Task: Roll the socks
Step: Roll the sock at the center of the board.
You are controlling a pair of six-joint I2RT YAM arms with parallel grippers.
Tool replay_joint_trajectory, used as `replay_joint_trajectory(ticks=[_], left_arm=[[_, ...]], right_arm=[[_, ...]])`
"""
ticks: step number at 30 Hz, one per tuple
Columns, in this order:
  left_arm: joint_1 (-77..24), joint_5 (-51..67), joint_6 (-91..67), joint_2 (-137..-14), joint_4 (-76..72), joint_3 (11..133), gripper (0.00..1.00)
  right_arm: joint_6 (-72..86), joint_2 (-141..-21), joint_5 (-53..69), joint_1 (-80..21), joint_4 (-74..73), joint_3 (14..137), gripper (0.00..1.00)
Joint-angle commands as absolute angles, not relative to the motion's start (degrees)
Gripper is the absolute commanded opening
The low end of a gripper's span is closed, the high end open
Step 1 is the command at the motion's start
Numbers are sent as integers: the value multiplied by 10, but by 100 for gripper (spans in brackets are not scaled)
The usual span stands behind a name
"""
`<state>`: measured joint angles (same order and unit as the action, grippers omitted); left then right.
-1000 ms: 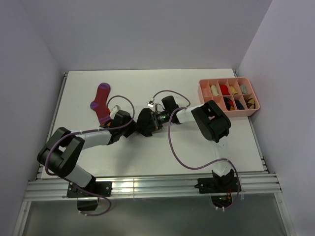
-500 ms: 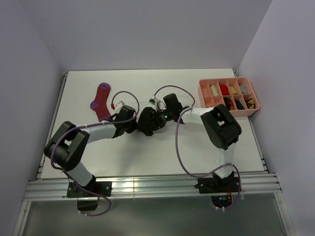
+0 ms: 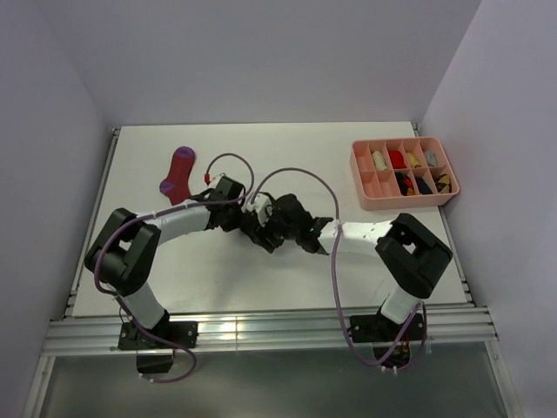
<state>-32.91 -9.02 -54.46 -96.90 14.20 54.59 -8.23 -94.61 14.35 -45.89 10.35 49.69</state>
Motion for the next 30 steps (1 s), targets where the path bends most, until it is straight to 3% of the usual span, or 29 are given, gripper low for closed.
replay_joint_trajectory(ticks=[1, 14, 25, 27, 28, 30], left_arm=[[-322, -68, -512, -978, 187, 569, 0], [-301, -19, -490, -993, 196, 581, 0], [-295, -5, -476, -999, 196, 584, 0], [-295, 5, -472, -1002, 197, 585, 0], [-295, 7, -471, -1003, 198, 586, 0], [-295, 11, -468, -1003, 196, 585, 0]], right_arm=[[-155, -939, 9, -511, 183, 470, 63], [-256, -1024, -152, -612, 192, 515, 63], [-294, -1102, -228, -637, 192, 535, 54], [-297, -1114, -242, -638, 189, 541, 47], [-297, -1122, -245, -639, 188, 543, 35], [-296, -1124, -245, -639, 187, 541, 22]])
